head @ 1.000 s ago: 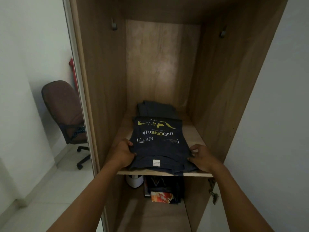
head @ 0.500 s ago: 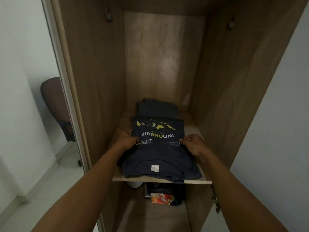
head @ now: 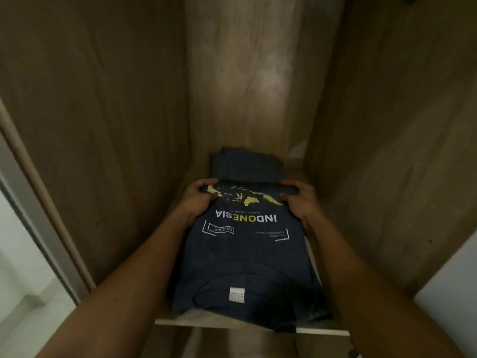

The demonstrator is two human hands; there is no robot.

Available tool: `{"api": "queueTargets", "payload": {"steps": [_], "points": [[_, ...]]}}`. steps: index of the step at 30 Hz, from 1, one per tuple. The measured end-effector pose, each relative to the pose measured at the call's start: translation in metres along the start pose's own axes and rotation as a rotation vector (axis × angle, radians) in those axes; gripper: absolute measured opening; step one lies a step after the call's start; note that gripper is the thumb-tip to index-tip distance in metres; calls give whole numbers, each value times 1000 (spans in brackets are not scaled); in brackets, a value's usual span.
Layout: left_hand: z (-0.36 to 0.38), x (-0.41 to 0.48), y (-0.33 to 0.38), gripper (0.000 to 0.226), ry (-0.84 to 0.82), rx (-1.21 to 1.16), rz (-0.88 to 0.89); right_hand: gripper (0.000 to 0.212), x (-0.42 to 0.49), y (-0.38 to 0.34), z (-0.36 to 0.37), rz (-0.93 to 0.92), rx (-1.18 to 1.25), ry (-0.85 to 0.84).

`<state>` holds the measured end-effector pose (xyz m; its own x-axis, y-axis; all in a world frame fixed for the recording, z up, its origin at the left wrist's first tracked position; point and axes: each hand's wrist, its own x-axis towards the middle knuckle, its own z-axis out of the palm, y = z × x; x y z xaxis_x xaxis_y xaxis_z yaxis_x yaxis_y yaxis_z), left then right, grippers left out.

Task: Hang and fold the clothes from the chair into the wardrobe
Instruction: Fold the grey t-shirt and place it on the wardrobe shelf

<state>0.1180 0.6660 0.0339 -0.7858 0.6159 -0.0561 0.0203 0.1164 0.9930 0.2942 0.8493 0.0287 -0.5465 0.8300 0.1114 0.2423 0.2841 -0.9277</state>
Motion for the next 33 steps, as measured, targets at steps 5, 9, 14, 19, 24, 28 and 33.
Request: {"api": "queueTargets", "payload": {"steps": [5,9,14,19,24,28,33], "points": [[1,12,-5,49,51,143,40,41,16,10,5,2,-142,-39],[-4,11,-10,54,64,265,98,49,10,11,1,-19,-185,-43],[-18,-20,-8,64,24,718,267,70,-59,-11,-9,-109,-516,-68],[-12,-112,-35,80,-408,1108,402,69,-156,-2,-6,-64,-888,-402],[-17,-131,-50,94,-401,1200,344,79,-178,16,-5,-79,-891,-359],[-21,-135,-49,89,-421,1242,385,79,-187,13,-1,-137,-936,-279],[-25,-145,-53,81,-409,1234,365,80,-204,16,5,-124,-985,-286]]}}
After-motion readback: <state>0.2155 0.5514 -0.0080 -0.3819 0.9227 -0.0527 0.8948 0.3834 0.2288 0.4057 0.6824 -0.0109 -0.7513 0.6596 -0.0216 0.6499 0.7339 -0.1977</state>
